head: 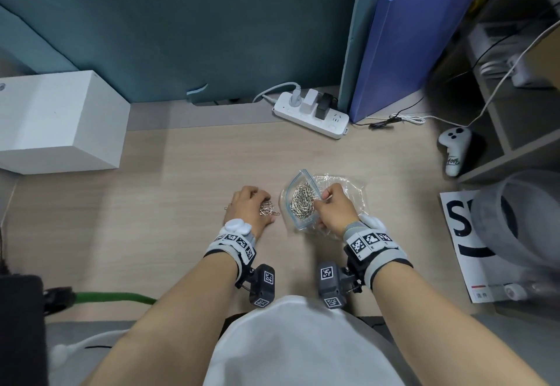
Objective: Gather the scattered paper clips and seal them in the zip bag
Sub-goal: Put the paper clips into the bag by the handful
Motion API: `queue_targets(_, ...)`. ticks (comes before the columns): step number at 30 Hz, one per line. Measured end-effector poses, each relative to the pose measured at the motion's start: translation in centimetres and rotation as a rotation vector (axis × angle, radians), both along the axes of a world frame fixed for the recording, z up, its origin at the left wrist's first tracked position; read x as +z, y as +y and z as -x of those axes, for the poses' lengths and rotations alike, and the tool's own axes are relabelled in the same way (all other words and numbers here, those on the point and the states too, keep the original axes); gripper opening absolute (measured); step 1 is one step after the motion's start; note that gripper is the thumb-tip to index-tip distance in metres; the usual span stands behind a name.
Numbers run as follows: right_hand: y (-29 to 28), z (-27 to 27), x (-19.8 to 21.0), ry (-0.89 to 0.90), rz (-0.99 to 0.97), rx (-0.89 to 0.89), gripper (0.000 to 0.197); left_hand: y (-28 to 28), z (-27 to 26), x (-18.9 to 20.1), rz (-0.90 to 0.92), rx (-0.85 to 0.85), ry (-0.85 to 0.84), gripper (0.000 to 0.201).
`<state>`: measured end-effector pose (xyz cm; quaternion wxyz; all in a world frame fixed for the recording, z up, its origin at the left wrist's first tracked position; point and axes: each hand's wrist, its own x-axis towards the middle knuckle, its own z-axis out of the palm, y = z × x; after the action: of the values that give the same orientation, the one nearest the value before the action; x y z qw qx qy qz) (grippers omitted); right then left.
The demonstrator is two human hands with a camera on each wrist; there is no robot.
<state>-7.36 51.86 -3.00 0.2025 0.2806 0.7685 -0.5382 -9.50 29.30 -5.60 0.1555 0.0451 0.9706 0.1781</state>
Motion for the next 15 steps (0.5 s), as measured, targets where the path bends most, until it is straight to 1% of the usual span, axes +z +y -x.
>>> queue_targets(2,0.01,-0.03,0.00,0.001,-0.014,0.011,0.021,-0.01,-0.12,-0.40,-0.053,-0.021,0.018,0.044)
queue_targets(9,-0.14,0.11,0.32,-0.005,-0.037,0.040,0.017,0.07,0.59,-0.74,-0.018,-0.093,-0.012,0.019)
queue_targets(12,-0.21,0.16,0.13,-0.001,-0.025,0.026,0.019,0.36,0.69,-0.57,-0.021,-0.071,-0.029,0.014)
queue_targets(15,-0.24,0.16,0.14,-0.008,-0.020,0.029,0.019,0.45,0.70,-0.29,-0.050,0.005,-0.042,0.011)
